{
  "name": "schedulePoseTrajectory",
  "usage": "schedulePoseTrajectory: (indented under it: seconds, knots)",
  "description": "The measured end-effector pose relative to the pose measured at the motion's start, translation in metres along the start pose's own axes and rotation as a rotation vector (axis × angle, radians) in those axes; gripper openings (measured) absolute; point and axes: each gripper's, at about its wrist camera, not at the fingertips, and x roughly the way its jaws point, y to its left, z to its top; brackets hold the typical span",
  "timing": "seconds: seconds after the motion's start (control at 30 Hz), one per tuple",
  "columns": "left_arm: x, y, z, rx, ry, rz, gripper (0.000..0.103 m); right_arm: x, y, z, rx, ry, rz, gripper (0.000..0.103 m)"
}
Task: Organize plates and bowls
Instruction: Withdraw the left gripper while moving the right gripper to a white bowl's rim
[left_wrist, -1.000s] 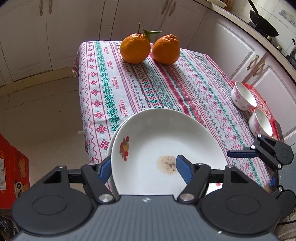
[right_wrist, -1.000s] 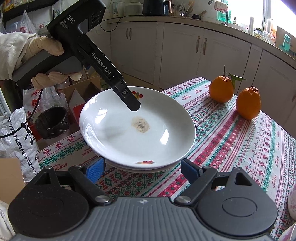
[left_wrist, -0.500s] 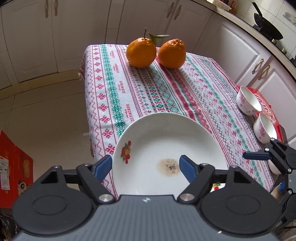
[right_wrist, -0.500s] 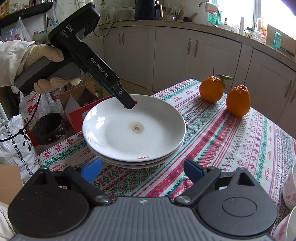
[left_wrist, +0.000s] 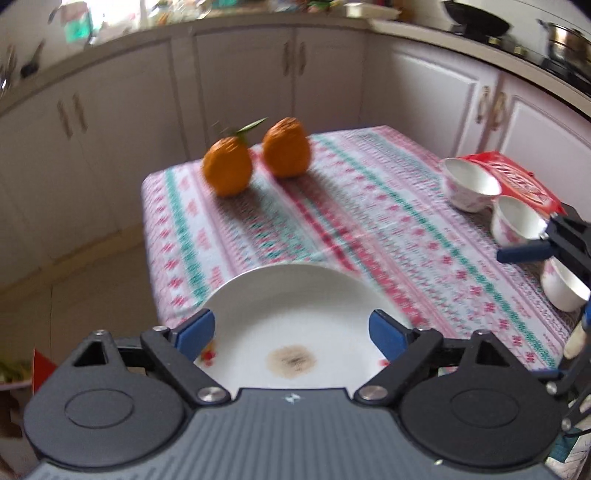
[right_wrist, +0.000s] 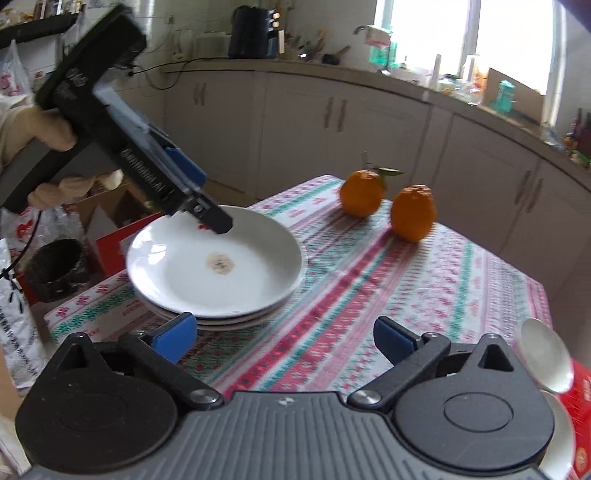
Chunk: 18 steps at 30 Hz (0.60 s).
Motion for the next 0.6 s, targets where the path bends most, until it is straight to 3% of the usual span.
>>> schedulePoseTrajectory:
  seconds: [0.2, 0.37, 0.5, 0.6]
  knots:
    - [-0.003, -0.055, -0.005, 0.062, -0.072, -0.044, 0.092, -0.027, -0.021, -0.019, 0.062, -0.009, -0.056, 0.103]
    - [0.001, -0.105, -0.017, 0.081, -0.123, -0.106, 0.093, -0.054, -0.036, -0.041, 0.07, 0.008, -0.155, 0.103]
    - [0.01, -0.151, -0.026, 0.112, -0.14, -0.179, 0.092, -0.079, -0.05, -0.06, 0.098, 0.009, -0.206, 0.103]
    - [0.019, -0.181, -0.03, 0.139, -0.142, -0.192, 0.092, -0.097, -0.061, -0.076, 0.101, 0.021, -0.249, 0.103]
